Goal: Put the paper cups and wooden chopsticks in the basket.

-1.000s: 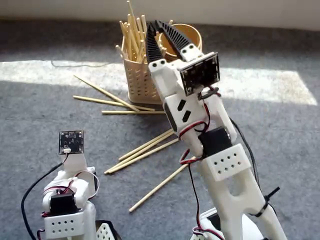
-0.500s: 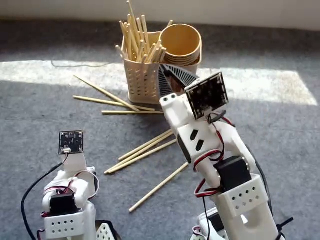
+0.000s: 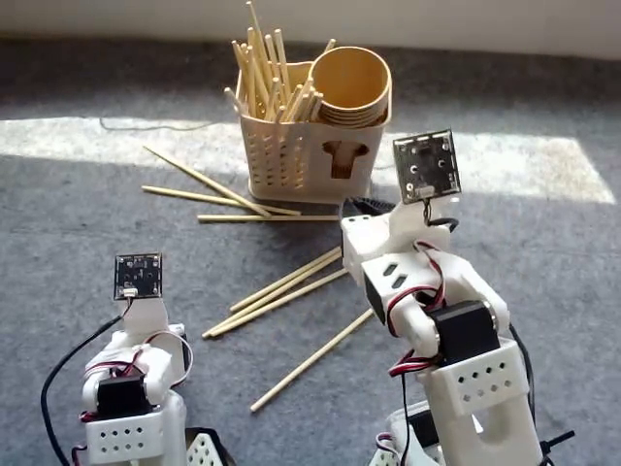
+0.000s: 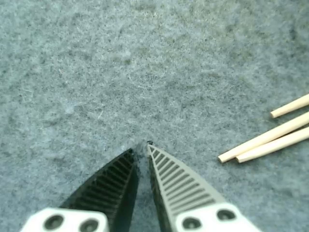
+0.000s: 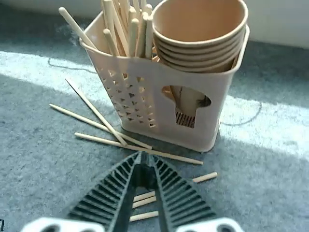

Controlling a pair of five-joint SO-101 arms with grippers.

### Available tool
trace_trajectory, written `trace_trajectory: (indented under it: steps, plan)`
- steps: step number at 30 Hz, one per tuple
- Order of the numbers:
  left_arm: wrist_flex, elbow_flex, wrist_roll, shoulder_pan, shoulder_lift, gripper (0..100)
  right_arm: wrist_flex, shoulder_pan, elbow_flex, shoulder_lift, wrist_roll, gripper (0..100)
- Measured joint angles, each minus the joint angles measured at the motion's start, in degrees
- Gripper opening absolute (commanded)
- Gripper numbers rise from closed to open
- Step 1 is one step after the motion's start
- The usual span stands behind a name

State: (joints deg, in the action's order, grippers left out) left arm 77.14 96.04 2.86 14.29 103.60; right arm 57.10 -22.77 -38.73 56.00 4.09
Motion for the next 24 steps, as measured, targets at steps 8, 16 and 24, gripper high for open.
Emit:
trace_trajectory:
  steps: [8, 16, 24]
  plan:
    - [0.00, 0.00, 0.00, 0.00, 0.00, 1, 10.73, 1.14, 0.00, -8.18, 7.12, 12.8]
    - [0.00, 0.00, 0.00, 0.00, 0.00, 1, 13.54, 3.96, 0.09, -26.02, 14.68, 13.3]
    - [0.00, 0.00, 0.00, 0.00, 0.00, 1, 13.54, 4.40, 0.09, -32.97, 19.87, 13.3]
